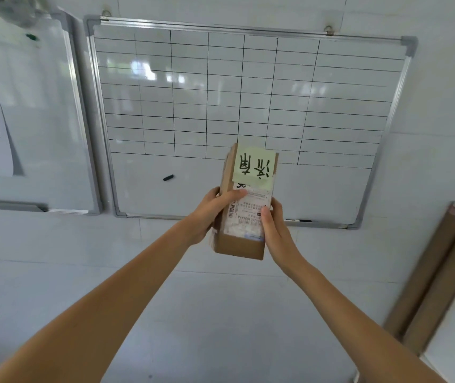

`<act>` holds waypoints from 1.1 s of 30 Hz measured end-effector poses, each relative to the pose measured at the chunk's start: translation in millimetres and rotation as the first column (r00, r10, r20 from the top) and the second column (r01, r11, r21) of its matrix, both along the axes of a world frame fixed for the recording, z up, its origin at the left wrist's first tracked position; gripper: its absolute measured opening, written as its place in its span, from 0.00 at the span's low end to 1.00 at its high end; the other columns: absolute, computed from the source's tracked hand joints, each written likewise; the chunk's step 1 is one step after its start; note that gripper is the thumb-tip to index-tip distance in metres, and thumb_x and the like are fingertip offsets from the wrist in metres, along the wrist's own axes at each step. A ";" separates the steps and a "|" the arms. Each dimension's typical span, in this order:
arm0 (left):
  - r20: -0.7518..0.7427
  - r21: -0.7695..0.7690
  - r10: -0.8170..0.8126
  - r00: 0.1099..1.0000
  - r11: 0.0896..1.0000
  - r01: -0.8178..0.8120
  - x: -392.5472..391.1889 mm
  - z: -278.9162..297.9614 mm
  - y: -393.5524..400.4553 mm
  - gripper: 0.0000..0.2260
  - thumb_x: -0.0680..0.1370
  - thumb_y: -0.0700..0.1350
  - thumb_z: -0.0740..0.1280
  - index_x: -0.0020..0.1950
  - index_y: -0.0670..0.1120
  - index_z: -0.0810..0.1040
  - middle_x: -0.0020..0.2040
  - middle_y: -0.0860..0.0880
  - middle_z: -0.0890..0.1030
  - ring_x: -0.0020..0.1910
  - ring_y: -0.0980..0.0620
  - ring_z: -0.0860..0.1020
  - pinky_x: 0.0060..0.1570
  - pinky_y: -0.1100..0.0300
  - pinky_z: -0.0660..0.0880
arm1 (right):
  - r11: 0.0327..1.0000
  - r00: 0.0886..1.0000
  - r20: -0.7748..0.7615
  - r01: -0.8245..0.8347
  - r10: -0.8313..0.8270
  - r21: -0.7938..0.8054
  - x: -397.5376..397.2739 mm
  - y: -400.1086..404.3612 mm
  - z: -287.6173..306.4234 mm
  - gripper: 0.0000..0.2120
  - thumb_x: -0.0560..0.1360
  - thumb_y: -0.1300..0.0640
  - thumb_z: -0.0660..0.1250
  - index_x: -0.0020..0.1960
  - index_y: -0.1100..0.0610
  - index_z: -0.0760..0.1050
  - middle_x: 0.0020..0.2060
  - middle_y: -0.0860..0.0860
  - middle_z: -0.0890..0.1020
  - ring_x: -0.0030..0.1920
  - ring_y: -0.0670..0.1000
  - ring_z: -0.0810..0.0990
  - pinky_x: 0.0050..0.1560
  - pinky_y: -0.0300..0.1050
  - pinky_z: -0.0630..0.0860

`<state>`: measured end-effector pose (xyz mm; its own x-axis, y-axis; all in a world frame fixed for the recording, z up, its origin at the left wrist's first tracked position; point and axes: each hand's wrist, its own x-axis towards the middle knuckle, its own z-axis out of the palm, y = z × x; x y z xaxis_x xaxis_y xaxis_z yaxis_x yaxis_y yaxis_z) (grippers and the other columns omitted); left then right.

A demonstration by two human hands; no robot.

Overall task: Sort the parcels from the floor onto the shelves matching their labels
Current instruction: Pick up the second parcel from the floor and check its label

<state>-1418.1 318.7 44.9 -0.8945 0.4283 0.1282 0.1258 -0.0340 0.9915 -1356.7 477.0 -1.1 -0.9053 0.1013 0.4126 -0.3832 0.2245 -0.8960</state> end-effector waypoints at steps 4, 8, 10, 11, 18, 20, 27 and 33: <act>0.019 -0.036 -0.019 1.000 0.999 0.020 -0.8 -7.2 -9.7 0.28 0.70 0.59 0.73 0.66 0.48 0.75 0.55 0.47 0.85 0.56 0.45 0.84 0.57 0.46 0.81 | 0.999 0.987 0.161 -0.030 0.024 0.037 -2.2 5.8 1.5 0.24 0.81 0.38 0.55 0.74 0.43 0.56 0.59 0.45 0.80 0.57 0.42 0.81 0.58 0.43 0.81; 0.041 -0.113 -0.101 0.994 0.988 0.105 0.4 -6.9 -17.6 0.29 0.70 0.60 0.72 0.66 0.47 0.76 0.58 0.43 0.84 0.57 0.41 0.83 0.61 0.41 0.77 | 0.986 0.960 0.271 -0.029 0.074 -0.166 -17.2 37.5 21.4 0.56 0.62 0.23 0.71 0.80 0.44 0.53 0.71 0.56 0.74 0.66 0.60 0.78 0.68 0.60 0.76; 0.043 -0.164 -0.153 0.987 0.974 0.158 1.3 -7.1 -19.5 0.27 0.71 0.59 0.71 0.66 0.47 0.77 0.58 0.43 0.84 0.58 0.41 0.83 0.61 0.42 0.78 | 0.977 0.941 0.310 -0.075 0.136 -0.201 -24.3 52.3 37.1 0.60 0.55 0.23 0.75 0.80 0.43 0.56 0.74 0.59 0.71 0.65 0.62 0.78 0.60 0.57 0.79; 0.048 -0.181 -0.175 0.983 0.967 0.181 1.8 -7.3 -20.4 0.25 0.71 0.59 0.70 0.65 0.48 0.78 0.59 0.43 0.84 0.58 0.41 0.83 0.61 0.43 0.78 | 0.975 0.928 0.332 -0.111 0.171 -0.192 -25.1 56.6 43.5 0.58 0.56 0.24 0.76 0.79 0.43 0.59 0.73 0.59 0.72 0.62 0.61 0.79 0.57 0.55 0.79; 0.109 -0.182 -0.269 0.957 0.941 0.285 4.0 -8.7 -25.4 0.14 0.77 0.55 0.68 0.58 0.50 0.79 0.53 0.48 0.86 0.51 0.47 0.85 0.49 0.55 0.82 | 0.977 0.904 0.384 -0.131 0.188 -0.171 -23.7 53.5 49.8 0.41 0.66 0.36 0.73 0.71 0.59 0.71 0.62 0.64 0.82 0.53 0.60 0.86 0.52 0.59 0.85; 0.108 -0.173 -0.246 0.963 0.950 0.261 3.0 -10.6 -25.7 0.18 0.74 0.57 0.69 0.60 0.50 0.79 0.55 0.47 0.86 0.53 0.45 0.84 0.52 0.53 0.81 | 0.981 0.918 0.369 -0.090 0.149 -0.172 -22.9 48.6 49.6 0.43 0.64 0.36 0.73 0.71 0.60 0.71 0.62 0.64 0.82 0.51 0.60 0.87 0.48 0.56 0.85; 0.067 -0.224 -0.108 0.992 0.967 0.120 -5.0 -29.7 -33.4 0.24 0.72 0.63 0.72 0.62 0.51 0.79 0.56 0.51 0.86 0.57 0.49 0.83 0.65 0.49 0.76 | 0.950 0.955 0.288 0.028 0.066 -0.312 -22.4 47.9 42.0 0.46 0.58 0.37 0.75 0.70 0.58 0.71 0.57 0.59 0.80 0.52 0.60 0.83 0.57 0.64 0.83; 0.327 0.078 -0.188 0.926 0.982 0.172 -10.5 -48.2 -51.6 0.51 0.57 0.68 0.78 0.76 0.51 0.68 0.73 0.46 0.70 0.72 0.40 0.69 0.71 0.43 0.69 | 0.824 0.971 0.236 0.100 0.043 -0.558 -19.9 49.3 45.2 0.25 0.67 0.42 0.71 0.60 0.53 0.75 0.57 0.60 0.78 0.59 0.63 0.80 0.55 0.64 0.83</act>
